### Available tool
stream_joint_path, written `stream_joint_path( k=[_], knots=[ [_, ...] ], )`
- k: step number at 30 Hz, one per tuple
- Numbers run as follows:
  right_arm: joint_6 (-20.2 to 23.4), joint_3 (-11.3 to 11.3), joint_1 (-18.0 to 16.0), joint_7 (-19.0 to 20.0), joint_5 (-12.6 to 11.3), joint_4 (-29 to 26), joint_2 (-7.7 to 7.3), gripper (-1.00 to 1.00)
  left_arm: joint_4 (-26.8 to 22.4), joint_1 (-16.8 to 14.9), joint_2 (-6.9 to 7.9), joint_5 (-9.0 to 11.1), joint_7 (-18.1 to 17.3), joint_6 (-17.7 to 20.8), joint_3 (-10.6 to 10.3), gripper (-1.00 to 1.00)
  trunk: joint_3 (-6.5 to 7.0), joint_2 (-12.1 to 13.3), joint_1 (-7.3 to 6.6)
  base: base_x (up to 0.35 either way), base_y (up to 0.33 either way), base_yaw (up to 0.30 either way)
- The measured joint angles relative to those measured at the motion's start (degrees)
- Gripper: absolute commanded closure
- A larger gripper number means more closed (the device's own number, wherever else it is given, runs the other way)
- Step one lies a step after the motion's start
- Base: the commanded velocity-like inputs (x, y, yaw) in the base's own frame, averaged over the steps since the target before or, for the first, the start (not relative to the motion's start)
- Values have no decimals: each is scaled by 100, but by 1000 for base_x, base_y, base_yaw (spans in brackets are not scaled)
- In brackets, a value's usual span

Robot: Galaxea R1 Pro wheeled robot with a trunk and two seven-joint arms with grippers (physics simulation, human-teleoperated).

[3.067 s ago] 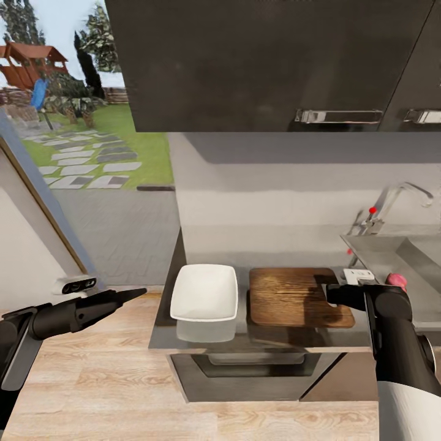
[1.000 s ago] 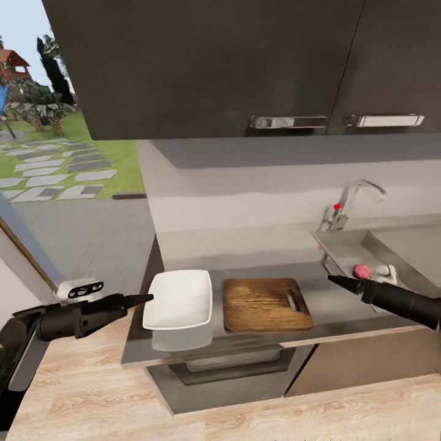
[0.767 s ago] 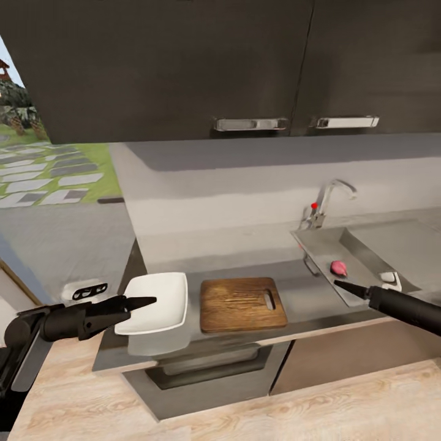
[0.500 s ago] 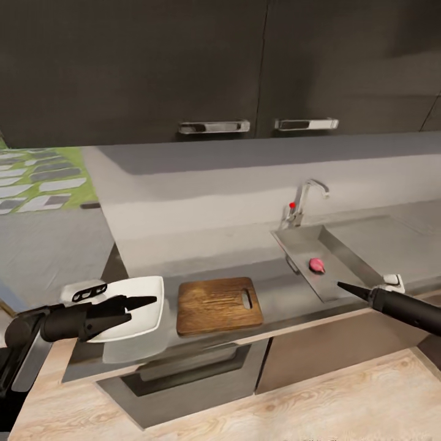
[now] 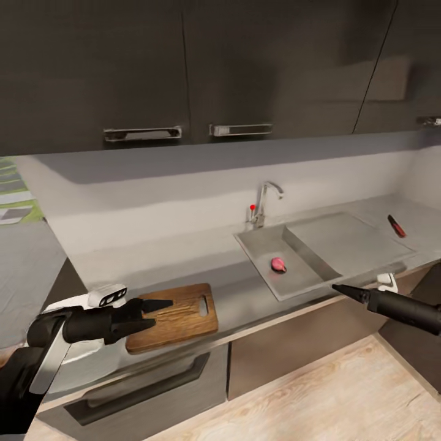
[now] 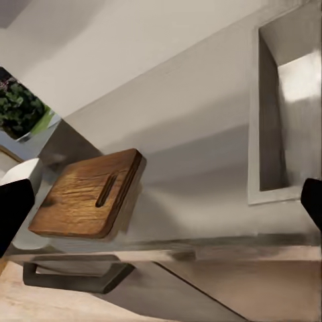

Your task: In the kitchen, take the Vidalia onion out of the sink, dice it on the chopping board with the paring knife, put the diced onion into the bowl on the countertop, then place both the paring knife and the chopping board into the sink.

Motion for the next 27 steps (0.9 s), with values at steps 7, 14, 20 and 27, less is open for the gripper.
stream_joint_path(
  k=[7,14,20,27],
  knots=[
    [21,3,0,-7,40,19,12,-100,1,1,-63,-4,118,-2,-20,-100,36,-1,0,170,-282,-249],
    [11,3,-1,-95,76,53,61,-100,0,6,-96,-17,174,0,-25,-100,55,-1,0,192,-283,-127],
    [-100,5,-1,-150,74,83,139,-100,-1,3,-101,-35,173,-6,-88,-100,57,-1,1,179,-290,-7],
    [-611,26,-33,-173,31,519,305,-100,22,-28,-136,-84,186,11,-219,-100,57,0,5,25,-229,-1]
  ],
)
